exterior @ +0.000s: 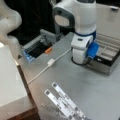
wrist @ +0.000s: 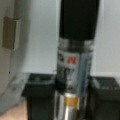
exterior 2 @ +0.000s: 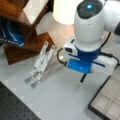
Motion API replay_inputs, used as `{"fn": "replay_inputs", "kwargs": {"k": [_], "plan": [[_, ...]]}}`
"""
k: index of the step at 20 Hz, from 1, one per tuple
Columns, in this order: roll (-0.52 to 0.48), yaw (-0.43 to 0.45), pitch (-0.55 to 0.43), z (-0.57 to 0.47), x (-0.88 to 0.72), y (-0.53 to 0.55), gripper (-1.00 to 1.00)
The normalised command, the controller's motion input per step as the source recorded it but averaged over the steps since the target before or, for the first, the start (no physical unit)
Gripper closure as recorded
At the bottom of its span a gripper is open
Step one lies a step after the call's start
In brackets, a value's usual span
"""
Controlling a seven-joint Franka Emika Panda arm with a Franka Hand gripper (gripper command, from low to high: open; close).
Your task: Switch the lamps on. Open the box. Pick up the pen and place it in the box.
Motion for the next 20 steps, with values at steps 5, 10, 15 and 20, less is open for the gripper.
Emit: {"fn": "replay_inputs", "kwargs": {"k": [5, 10, 15, 20], "plan": [[0.072, -0.303, 0.138, 0.17, 0.04, 0.35, 1.00], [0.087, -0.245, 0.124, 0.09, 0.07, 0.36, 1.00], [0.073, -0.178, 0.092, 0.02, 0.11, 0.43, 1.00], [0.056, -0.128, 0.073, -0.02, 0.16, 0.47, 1.00]]}}
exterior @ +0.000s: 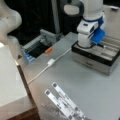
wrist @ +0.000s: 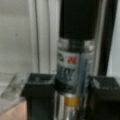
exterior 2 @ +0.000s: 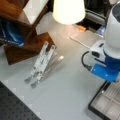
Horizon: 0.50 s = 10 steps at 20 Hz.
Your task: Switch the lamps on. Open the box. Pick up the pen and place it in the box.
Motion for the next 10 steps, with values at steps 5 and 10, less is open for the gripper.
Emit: {"fn": "replay_inputs", "kwargs": {"k": [5, 10], "plan": [[0.041, -0.101, 0.069, -0.03, 0.17, 0.33, 1.00], [0.028, -0.103, 0.050, -0.03, 0.15, 0.22, 1.00]]}}
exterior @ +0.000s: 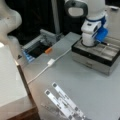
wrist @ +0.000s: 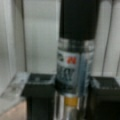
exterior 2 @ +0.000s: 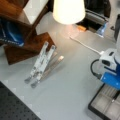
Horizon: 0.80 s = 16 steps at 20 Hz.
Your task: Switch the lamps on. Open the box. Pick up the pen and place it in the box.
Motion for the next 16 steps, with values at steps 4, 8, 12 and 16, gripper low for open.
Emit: {"fn": "replay_inputs", "kwargs": {"k": [4, 8, 12, 16], "plan": [[0.011, -0.119, 0.030, -0.06, 0.11, 0.20, 1.00], [-0.011, -0.127, 0.004, -0.09, 0.07, 0.19, 1.00], [-0.054, -0.124, -0.009, -0.10, 0.05, 0.16, 1.00], [-0.094, -0.120, -0.026, -0.05, 0.08, 0.08, 1.00]]}}
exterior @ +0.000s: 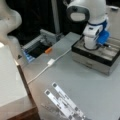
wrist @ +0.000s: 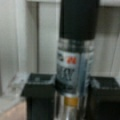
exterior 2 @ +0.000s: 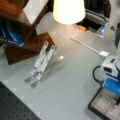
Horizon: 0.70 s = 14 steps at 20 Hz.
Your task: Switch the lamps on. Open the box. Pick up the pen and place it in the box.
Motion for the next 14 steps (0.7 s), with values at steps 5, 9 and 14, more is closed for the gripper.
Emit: {"fn": "replay_inputs", "kwargs": {"k": [5, 9, 14], "plan": [[-0.141, -0.120, -0.038, -0.05, 0.14, 0.07, 1.00], [-0.185, -0.089, -0.005, 0.00, 0.19, 0.13, -1.00], [-0.206, -0.035, -0.004, 0.05, 0.27, 0.16, -1.00]]}}
